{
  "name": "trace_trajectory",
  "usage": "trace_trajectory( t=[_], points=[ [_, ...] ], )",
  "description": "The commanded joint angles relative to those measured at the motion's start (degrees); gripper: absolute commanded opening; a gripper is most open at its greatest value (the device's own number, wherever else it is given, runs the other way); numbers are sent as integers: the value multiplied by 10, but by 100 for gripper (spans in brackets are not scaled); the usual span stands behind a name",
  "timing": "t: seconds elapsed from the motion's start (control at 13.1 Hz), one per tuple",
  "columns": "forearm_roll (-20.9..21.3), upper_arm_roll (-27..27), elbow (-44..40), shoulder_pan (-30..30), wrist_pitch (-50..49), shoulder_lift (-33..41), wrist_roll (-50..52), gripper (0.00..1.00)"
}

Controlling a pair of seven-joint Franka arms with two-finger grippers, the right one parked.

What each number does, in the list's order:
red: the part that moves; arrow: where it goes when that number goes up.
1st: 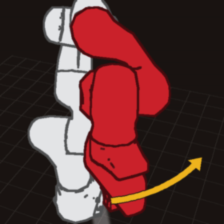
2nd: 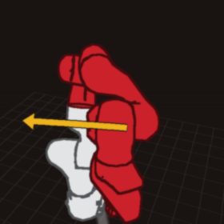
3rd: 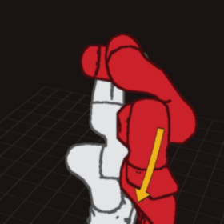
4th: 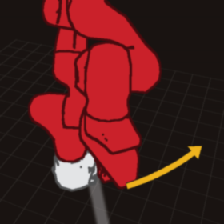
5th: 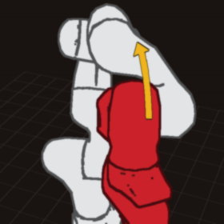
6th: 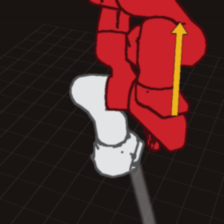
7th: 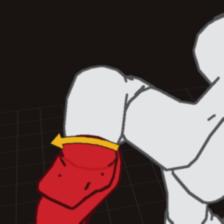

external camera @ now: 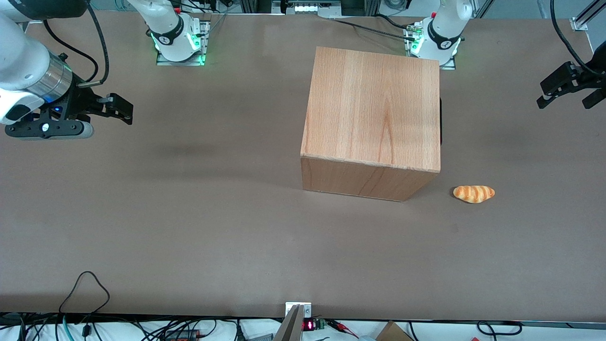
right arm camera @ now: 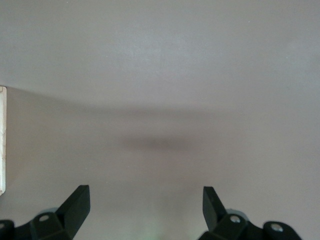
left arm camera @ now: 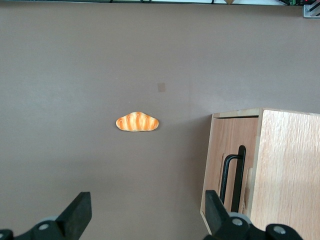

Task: Open top drawer with left arm
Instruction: 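Move the left gripper toward the drawer's black handle on the wooden cabinet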

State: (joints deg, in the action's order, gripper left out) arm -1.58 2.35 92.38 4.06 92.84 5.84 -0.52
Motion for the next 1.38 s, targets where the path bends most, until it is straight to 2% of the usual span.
trace_trajectory(
  t=[0.0, 0.61, 0.84, 1.3],
  points=[
    [12, -1, 4, -1, -6, 8, -13, 100],
    [3, 7, 7, -5, -8, -21, -4, 100],
    [3, 9, 44, -11, -7, -25, -7, 100],
    [-46, 39, 145, -11, 59, -22, -12, 100]
  ],
)
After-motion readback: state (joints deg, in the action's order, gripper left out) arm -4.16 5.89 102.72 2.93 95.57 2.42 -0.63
